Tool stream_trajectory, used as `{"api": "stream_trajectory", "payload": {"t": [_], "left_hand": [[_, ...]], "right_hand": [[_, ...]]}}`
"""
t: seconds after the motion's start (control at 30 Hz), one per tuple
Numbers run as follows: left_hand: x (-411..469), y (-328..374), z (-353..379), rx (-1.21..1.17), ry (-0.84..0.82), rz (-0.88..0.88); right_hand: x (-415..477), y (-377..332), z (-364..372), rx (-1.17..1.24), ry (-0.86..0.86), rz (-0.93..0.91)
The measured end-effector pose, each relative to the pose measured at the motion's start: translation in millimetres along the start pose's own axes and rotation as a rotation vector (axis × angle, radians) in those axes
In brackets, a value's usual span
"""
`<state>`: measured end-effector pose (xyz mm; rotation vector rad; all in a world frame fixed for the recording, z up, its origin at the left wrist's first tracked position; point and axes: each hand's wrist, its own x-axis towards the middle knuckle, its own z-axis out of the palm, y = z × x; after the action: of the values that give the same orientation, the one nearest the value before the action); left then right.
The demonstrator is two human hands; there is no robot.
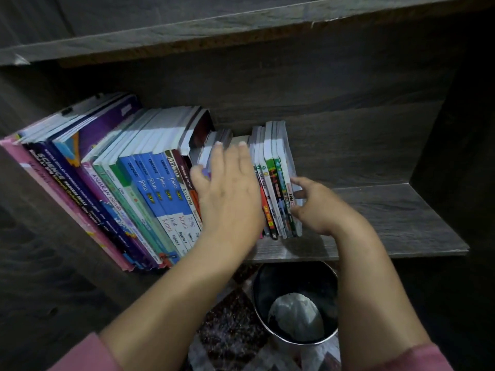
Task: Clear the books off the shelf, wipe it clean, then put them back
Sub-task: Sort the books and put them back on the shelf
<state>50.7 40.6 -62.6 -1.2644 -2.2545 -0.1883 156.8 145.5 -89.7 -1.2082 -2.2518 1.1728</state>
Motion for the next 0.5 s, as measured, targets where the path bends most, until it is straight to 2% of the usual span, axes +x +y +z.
{"api": "stream_trajectory", "payload": {"t": [0.07,0.17,0.3,0.5], "left_hand": [[-2.8,8.7,1.5,-0.039,-0.019,0.006],[4.2,4.8,8.2,-0.04,-0.082,-0.081],[4.4,-10.0,19.2,-0.035,-0.106,-0.006],[-16.4,-16.0,23.8,-0.129,0.124,0.043]], "right_hand": [[3.5,2.5,-0.2,-0.009,-0.006,0.022],[5.8,4.5,-2.1,-0.003,-0.006,0.027],[5.3,7.1,-3.4,0.0,-0.017,0.015],[4.9,9.0,-2.0,0.039,0.001,-0.005]]}}
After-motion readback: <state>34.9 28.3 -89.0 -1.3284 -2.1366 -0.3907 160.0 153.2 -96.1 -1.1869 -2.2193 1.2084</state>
